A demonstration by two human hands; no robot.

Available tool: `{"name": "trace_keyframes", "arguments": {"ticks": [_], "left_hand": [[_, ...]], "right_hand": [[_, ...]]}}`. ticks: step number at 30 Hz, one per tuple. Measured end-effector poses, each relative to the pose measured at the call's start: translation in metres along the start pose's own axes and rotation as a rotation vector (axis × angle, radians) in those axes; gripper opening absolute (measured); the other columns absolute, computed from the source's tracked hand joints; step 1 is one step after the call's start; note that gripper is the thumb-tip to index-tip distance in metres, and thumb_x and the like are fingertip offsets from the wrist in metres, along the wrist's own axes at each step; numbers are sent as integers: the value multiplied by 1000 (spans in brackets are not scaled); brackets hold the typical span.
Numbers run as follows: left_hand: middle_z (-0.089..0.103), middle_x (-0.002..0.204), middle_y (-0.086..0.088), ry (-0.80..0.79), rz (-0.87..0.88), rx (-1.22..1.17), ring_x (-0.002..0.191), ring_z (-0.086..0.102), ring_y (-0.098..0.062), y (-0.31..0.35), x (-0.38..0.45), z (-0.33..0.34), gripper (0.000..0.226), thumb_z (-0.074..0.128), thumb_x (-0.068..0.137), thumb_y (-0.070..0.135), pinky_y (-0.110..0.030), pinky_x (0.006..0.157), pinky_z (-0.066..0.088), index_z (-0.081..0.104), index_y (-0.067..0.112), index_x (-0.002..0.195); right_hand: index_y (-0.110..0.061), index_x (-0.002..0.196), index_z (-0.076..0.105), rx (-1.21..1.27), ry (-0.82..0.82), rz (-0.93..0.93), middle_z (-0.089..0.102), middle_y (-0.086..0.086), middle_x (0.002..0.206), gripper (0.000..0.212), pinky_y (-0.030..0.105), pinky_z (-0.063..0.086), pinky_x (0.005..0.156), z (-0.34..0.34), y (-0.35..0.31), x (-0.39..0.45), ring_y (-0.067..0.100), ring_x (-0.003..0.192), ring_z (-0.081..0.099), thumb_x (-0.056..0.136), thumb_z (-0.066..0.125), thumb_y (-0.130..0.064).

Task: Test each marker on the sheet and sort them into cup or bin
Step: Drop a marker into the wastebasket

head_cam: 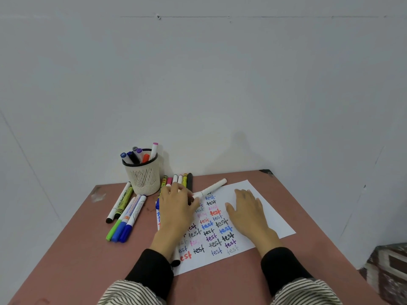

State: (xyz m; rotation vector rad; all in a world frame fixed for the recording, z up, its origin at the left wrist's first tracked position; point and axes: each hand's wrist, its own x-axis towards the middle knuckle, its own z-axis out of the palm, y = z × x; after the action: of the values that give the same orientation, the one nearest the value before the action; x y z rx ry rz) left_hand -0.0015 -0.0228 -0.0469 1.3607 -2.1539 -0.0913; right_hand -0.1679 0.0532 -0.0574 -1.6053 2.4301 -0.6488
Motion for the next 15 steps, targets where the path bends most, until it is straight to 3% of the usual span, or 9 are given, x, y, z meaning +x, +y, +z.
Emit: {"name": "trace_keyframes", "arguments": {"ticks": [2,5,7,10,13,15], "left_hand": [[60,101,8,-29,-36,-242,97,51,-11,-3,1,-3,18,58,94,36,-20,76,40,65,20,99],[65,95,7,-57,-169,-571,86,59,-3,-4,2,-9,18,57,97,29,-9,63,41,64,16,108],[67,93,4,-40,-186,-648,86,62,-9,-5,2,-10,18,56,97,27,-12,66,44,66,16,108],[67,83,5,-45,-131,-747,78,61,-11,-3,2,-10,16,56,97,27,-26,70,49,69,18,101],[64,74,12,-71,-51,-853,68,55,3,3,1,-13,13,60,95,26,-16,65,46,70,19,97],[68,81,12,-78,-2,-910,72,56,4,5,1,-14,15,59,94,29,-11,66,44,70,20,101]], "right_hand": [[-11,151,22,83,88,-41,28,7,155,56,36,15,118,-2,0,-1,22,145,21,103,40,-33],[-17,152,24,141,173,-96,28,4,154,55,33,20,114,-5,-1,-2,20,143,21,102,45,-27],[-23,150,31,134,223,-149,31,3,149,52,33,23,111,-6,-1,-3,20,140,23,101,49,-27],[-27,140,49,119,309,-249,41,-2,123,45,30,35,99,-6,-6,-5,16,115,35,96,58,-31],[-22,121,66,69,415,-310,53,-3,96,29,30,39,79,-5,-9,-5,14,88,40,93,65,-26],[-20,112,69,32,463,-292,59,-4,84,20,31,38,75,-7,-8,-6,14,79,42,92,65,-21]]}}
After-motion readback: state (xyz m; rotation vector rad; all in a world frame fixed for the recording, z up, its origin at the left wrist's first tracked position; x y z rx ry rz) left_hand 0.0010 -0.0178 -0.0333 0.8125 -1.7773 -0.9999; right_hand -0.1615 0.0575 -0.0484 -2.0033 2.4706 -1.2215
